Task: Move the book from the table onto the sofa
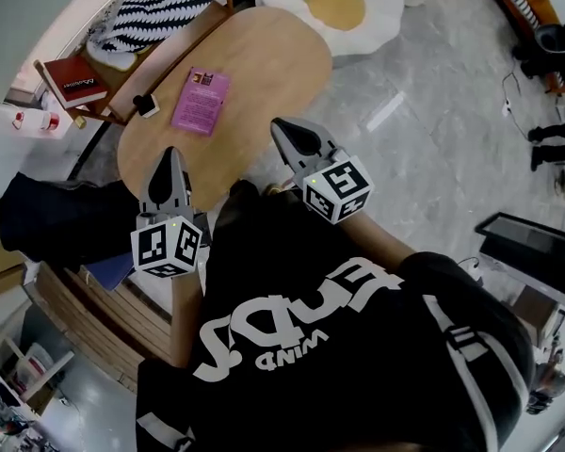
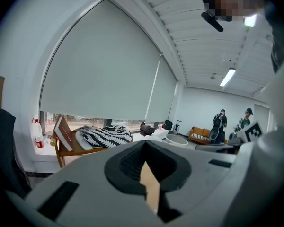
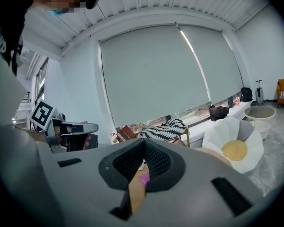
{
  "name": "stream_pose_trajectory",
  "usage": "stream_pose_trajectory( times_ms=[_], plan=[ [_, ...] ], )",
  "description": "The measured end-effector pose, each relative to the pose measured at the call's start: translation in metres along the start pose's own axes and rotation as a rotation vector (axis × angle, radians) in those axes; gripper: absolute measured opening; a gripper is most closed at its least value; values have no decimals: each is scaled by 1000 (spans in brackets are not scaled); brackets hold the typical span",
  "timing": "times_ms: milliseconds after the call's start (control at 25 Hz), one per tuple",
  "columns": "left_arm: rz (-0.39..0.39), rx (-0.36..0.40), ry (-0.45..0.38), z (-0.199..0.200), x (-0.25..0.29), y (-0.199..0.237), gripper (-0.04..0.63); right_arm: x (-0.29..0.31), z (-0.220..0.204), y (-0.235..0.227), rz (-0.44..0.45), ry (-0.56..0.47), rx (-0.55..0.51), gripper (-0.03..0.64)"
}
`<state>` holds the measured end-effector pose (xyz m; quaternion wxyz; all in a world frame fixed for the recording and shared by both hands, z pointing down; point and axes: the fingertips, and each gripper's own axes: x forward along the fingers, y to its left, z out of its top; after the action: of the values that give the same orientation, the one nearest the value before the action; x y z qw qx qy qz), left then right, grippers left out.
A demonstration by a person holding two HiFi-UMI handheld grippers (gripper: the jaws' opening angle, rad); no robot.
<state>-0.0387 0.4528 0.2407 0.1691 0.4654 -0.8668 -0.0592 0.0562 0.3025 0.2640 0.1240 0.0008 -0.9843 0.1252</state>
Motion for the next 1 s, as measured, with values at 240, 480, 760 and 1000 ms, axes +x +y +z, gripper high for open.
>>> stream_pose_trajectory(
  times_ms=[240,480,760,1000],
  plan=[
    [-31,18,23,10,33,24,5,38,12,-11,-27,-8,10,0],
    [-70,34,27,22,62,46,5,71,23,-15,-53,-14,17,0],
    [-122,45,42,29,81,64,5,97,27,-9,-77,-11,29,0],
    [-141,54,56,30,93,72,5,115,29,-6,-70,-3,31,0]
  ],
)
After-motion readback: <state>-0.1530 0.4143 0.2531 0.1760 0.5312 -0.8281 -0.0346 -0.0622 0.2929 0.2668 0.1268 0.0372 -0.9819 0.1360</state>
